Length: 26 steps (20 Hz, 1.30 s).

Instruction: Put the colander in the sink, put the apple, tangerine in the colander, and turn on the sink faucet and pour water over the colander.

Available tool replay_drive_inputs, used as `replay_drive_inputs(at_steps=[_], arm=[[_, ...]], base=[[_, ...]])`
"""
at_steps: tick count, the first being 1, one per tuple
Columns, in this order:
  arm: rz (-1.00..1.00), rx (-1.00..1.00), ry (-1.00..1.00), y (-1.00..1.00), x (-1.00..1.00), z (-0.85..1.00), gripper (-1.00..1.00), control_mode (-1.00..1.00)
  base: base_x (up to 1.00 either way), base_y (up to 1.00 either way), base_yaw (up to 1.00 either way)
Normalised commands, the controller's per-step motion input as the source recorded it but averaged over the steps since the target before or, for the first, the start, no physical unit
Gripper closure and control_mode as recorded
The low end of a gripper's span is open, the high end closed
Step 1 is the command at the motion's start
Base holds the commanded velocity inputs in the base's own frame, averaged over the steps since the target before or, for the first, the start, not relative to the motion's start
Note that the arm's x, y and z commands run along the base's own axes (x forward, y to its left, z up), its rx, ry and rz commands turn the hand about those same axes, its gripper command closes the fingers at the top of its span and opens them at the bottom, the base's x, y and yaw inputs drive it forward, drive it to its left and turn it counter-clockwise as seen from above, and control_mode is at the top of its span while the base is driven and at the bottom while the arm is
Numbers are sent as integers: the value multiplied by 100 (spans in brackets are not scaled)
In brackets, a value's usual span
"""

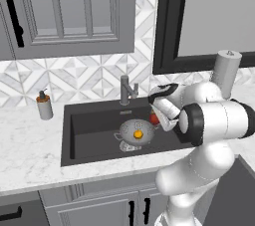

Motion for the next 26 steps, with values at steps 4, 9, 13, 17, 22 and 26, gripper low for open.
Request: replay_drive_inputs(at_steps=[4, 9, 13, 17, 22, 26], arm=[[13, 0, 4, 1, 69, -39, 100, -100], [9, 0, 1, 21, 54, -43, 100, -100], [4, 0, 0, 30, 35, -55, 100, -100], [2, 0, 0, 22, 34, -59, 100, -100], [0, 1, 0, -7, 28, -61, 100, -100], [0, 6, 0, -7, 26, -38, 100, -100]], base=[[0, 0, 0], [0, 0, 0], [0, 0, 0], [0, 0, 0], [0, 0, 0], [0, 0, 0]])
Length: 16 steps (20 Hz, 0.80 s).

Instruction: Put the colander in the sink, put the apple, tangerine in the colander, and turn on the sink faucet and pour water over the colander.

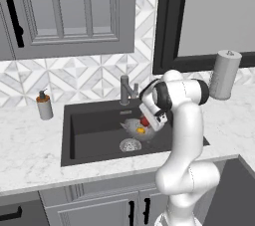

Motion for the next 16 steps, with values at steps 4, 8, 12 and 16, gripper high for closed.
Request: replay_drive_inputs(at_steps=[4, 8, 12, 16], arm=[[0, 13, -14, 0, -14, -3, -100, -100], [0, 18, -21, -14, -46, 2, -100, -100], [0, 24, -26, -30, -69, 13, -100, -100], [0, 18, -24, -9, -63, 18, -100, -100]], base=[[0, 0, 0], [0, 0, 0], [0, 0, 0], [0, 0, 0]])
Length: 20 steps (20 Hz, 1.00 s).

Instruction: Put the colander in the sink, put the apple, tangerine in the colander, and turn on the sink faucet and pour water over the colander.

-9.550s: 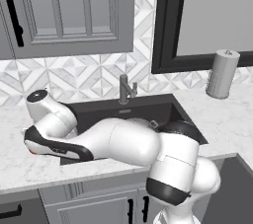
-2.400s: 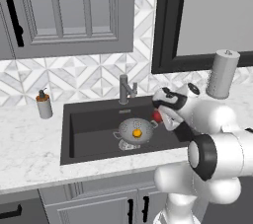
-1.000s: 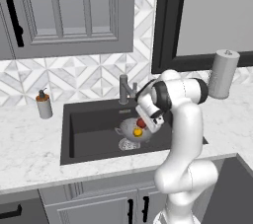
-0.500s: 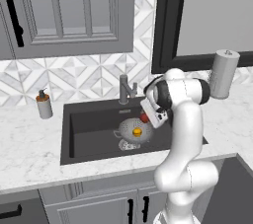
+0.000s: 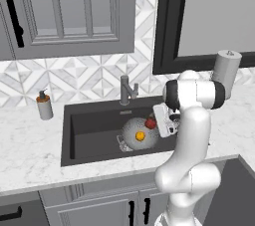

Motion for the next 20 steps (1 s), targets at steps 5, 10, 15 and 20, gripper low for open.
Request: replay_drive_inputs(at_steps=[5, 10, 15, 20], arm=[[0, 12, -17, 0, -38, 30, -100, -100], [0, 10, -8, 0, -18, 46, -100, -100], [0, 14, -8, 0, -33, 81, -100, -100], [0, 17, -6, 0, -27, 87, -100, -100]], base=[[0, 0, 0], [0, 0, 0], [0, 0, 0], [0, 0, 0]])
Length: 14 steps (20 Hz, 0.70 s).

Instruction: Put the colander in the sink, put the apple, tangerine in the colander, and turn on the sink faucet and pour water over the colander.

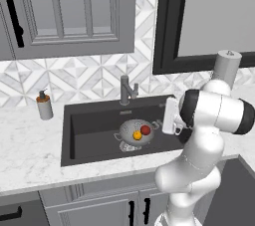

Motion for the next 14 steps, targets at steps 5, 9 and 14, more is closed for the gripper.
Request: replay_drive_inputs(at_steps=[5, 9, 14], arm=[[-1, 16, 0, 0, -29, 83, -100, -100], [-5, 14, 0, -16, -39, 62, -100, -100], [-4, 1, 22, -2, -26, 35, -100, -100]], base=[[0, 0, 0], [0, 0, 0], [0, 0, 0]])
